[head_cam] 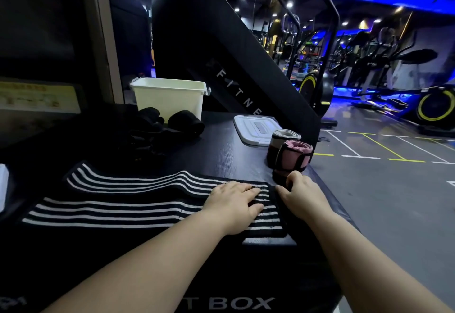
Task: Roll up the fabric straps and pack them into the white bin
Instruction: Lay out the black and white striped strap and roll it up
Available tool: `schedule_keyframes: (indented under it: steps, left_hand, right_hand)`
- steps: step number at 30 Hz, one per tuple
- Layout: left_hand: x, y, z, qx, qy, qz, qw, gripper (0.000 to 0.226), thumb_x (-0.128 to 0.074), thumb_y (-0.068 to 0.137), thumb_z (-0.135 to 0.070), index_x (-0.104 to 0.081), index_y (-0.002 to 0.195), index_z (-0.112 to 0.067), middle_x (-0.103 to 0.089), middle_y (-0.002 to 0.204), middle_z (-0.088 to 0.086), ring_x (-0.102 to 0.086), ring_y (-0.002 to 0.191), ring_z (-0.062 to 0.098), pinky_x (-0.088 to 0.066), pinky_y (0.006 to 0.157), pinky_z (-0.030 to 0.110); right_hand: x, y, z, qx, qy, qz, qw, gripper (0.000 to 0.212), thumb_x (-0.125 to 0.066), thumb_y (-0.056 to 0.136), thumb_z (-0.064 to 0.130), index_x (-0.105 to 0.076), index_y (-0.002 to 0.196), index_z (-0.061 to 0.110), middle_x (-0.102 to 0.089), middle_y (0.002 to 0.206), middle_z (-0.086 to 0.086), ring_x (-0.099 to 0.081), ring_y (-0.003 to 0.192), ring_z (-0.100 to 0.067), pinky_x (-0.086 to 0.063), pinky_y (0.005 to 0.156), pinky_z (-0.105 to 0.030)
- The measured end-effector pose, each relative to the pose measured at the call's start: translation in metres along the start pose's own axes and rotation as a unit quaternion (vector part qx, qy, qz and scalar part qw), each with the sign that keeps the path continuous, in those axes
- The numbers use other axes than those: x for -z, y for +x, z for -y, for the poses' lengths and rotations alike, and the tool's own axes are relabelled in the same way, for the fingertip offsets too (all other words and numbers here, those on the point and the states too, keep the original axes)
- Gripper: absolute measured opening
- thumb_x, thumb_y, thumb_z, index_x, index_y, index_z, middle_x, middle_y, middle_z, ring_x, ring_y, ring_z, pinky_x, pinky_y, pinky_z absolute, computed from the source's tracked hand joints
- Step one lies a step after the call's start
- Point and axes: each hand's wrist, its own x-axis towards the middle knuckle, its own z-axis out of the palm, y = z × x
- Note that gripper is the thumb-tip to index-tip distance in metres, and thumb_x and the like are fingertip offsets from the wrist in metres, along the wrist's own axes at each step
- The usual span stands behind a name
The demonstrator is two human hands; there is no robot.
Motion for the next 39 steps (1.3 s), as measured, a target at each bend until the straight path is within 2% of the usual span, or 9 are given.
schedule_keyframes:
  steps: [7, 15, 19, 21, 24, 25, 29, 34, 39]
  left_hand:
    - [0.000, 0.000, 0.002, 0.004, -0.008, 0.005, 1.000, 0.054, -0.028, 0.099, -0.056, -0.028, 0.150, -0.038, -0.025, 0.158, -0.012, -0.016, 0.145, 0.014, -0.011, 0.117, 0.037]
    - [0.001, -0.002, 0.001, 0.007, -0.019, 0.001, 1.000, 0.052, -0.031, 0.098, -0.057, -0.032, 0.148, -0.040, -0.028, 0.156, -0.015, -0.020, 0.143, 0.013, -0.013, 0.115, 0.038]
    - [0.002, -0.001, 0.001, 0.002, -0.021, -0.004, 1.000, 0.053, -0.032, 0.098, -0.057, -0.034, 0.147, -0.039, -0.030, 0.155, -0.015, -0.022, 0.141, 0.014, -0.015, 0.115, 0.037]
    - [0.002, 0.000, 0.001, 0.002, -0.017, -0.008, 1.000, 0.053, -0.033, 0.098, -0.057, -0.034, 0.147, -0.036, -0.033, 0.154, -0.015, -0.025, 0.140, 0.014, -0.018, 0.114, 0.037]
    - [0.004, 0.001, 0.001, 0.006, -0.015, -0.009, 1.000, 0.054, -0.034, 0.099, -0.055, -0.033, 0.148, -0.032, -0.038, 0.152, -0.010, -0.029, 0.139, 0.017, -0.021, 0.112, 0.036]
    - [0.004, 0.001, 0.001, 0.008, -0.018, -0.007, 1.000, 0.054, -0.035, 0.099, -0.053, -0.032, 0.149, -0.030, -0.039, 0.151, -0.009, -0.029, 0.139, 0.018, -0.022, 0.112, 0.036]
    - [0.006, -0.001, 0.003, 0.011, -0.027, 0.011, 1.000, 0.054, -0.035, 0.102, -0.042, -0.025, 0.152, -0.024, -0.039, 0.152, -0.001, -0.031, 0.140, 0.023, -0.026, 0.113, 0.037]
    - [0.011, -0.006, 0.005, 0.002, -0.070, 0.037, 0.997, 0.055, -0.036, 0.102, -0.041, -0.024, 0.152, -0.022, -0.031, 0.157, 0.000, -0.026, 0.143, 0.024, -0.022, 0.117, 0.036]
    - [0.009, -0.006, 0.004, -0.003, -0.062, 0.012, 0.998, 0.050, -0.042, 0.100, -0.041, -0.038, 0.145, -0.020, -0.039, 0.151, 0.002, -0.034, 0.139, 0.024, -0.028, 0.114, 0.038]
  right_hand:
    - [0.013, -0.005, -0.011, -0.003, 0.058, -0.024, 0.998, 0.024, -0.053, 0.091, 0.013, -0.063, 0.111, 0.021, -0.068, 0.109, -0.002, -0.059, 0.106, -0.025, -0.036, 0.076, -0.025]
    - [0.025, 0.003, -0.025, -0.029, 0.148, -0.018, 0.988, 0.023, -0.071, 0.082, 0.007, -0.064, 0.080, 0.029, -0.066, 0.084, 0.009, -0.065, 0.091, -0.013, -0.034, 0.070, -0.015]
    - [0.022, 0.001, -0.022, -0.011, -0.006, -0.009, 1.000, 0.017, -0.070, 0.082, 0.018, -0.072, 0.095, 0.029, -0.069, 0.101, 0.001, -0.060, 0.102, -0.023, -0.043, 0.079, -0.025]
    - [0.026, -0.003, -0.011, 0.058, -0.145, -0.077, 0.985, 0.022, -0.072, 0.077, 0.020, -0.074, 0.097, 0.030, -0.064, 0.103, -0.001, -0.052, 0.104, -0.029, -0.044, 0.083, -0.031]
    - [0.028, -0.009, 0.013, 0.218, -0.131, -0.185, 0.949, 0.027, -0.079, 0.056, 0.004, -0.077, 0.077, 0.020, -0.068, 0.088, 0.000, -0.059, 0.089, -0.031, -0.052, 0.073, -0.034]
    - [0.027, -0.013, 0.021, 0.245, -0.124, -0.171, 0.946, 0.025, -0.076, 0.056, 0.000, -0.076, 0.075, 0.016, -0.069, 0.086, -0.001, -0.061, 0.088, -0.030, -0.053, 0.071, -0.033]
    - [0.011, -0.027, 0.036, 0.197, -0.200, -0.038, 0.959, 0.022, -0.051, 0.084, 0.006, -0.068, 0.095, 0.012, -0.063, 0.104, -0.003, -0.056, 0.103, -0.027, -0.045, 0.076, -0.032]
    - [0.015, -0.030, 0.028, 0.126, -0.246, -0.046, 0.960, 0.026, -0.048, 0.090, 0.028, -0.064, 0.110, 0.030, -0.065, 0.111, 0.003, -0.060, 0.105, -0.025, -0.033, 0.071, -0.034]
    - [0.023, -0.032, 0.044, 0.175, -0.239, -0.128, 0.946, 0.009, -0.075, 0.065, 0.021, -0.067, 0.068, 0.020, -0.065, 0.069, 0.000, -0.063, 0.070, -0.028, -0.036, 0.057, -0.030]
